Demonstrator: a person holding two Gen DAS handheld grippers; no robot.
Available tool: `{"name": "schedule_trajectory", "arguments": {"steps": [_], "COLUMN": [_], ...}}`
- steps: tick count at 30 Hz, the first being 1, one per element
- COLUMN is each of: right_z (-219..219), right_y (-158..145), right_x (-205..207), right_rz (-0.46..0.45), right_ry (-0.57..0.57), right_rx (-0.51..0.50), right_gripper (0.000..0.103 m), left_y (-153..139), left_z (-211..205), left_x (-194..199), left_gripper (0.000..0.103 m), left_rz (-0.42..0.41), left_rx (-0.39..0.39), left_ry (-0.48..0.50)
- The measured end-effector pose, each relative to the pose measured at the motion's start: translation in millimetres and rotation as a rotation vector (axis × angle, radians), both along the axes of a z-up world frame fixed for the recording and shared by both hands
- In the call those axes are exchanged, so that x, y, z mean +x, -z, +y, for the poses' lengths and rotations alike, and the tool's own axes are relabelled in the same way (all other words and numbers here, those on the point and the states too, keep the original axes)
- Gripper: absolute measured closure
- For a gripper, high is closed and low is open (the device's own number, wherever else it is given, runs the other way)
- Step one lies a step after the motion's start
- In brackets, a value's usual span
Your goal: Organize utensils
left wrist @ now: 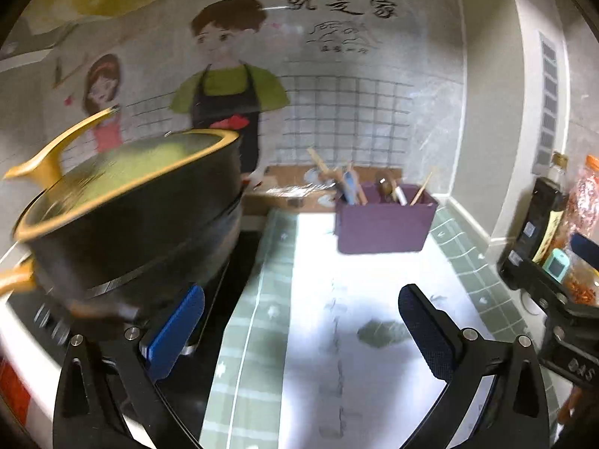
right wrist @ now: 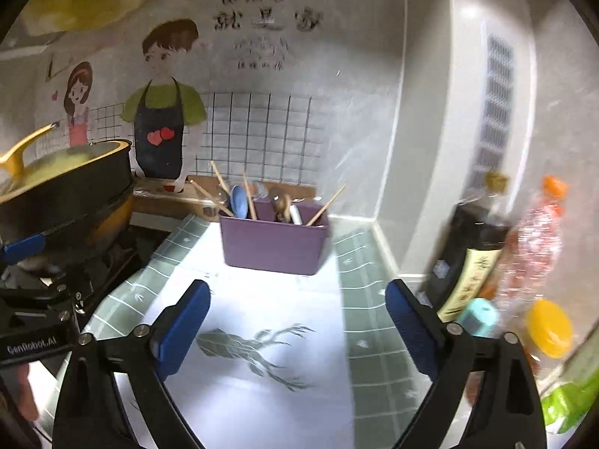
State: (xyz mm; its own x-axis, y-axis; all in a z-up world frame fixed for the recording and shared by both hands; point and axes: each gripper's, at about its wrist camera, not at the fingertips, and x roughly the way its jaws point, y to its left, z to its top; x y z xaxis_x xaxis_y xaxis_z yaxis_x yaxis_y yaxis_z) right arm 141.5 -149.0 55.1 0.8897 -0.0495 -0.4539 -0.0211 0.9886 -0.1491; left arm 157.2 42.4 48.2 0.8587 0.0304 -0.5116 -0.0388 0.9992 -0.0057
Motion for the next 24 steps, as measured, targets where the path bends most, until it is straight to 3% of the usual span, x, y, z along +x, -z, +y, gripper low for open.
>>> {"name": "schedule_trajectory", "arguments": {"steps": [9,18,24], "right_z": [-30.6,-53.6,-56.8], "right_y": [10.4,13.7,10.5], "right_x": [-37.1,-47.4,-52.6], "right_rz": [0.015,0.025,0.009], "right_ry": [-0.018,-0.006,-0.007], "right_rx": [0.062,0.127,0.115], "right_gripper": [0.006,0.005,0.005], "left_y": [6.8,-3.8,-6.0], "left_z": [-33.8,-56.0,-59.5], "left_x": [-64.8,-81.6,-81.1], "left_gripper": [0.000,0.000,0.000], "left_rz": [-0.009,-0.039,-0.022], "left_rx": [0.020,0.059,0.036], "left_ry": [-0.024,-0.027,-0.020]}}
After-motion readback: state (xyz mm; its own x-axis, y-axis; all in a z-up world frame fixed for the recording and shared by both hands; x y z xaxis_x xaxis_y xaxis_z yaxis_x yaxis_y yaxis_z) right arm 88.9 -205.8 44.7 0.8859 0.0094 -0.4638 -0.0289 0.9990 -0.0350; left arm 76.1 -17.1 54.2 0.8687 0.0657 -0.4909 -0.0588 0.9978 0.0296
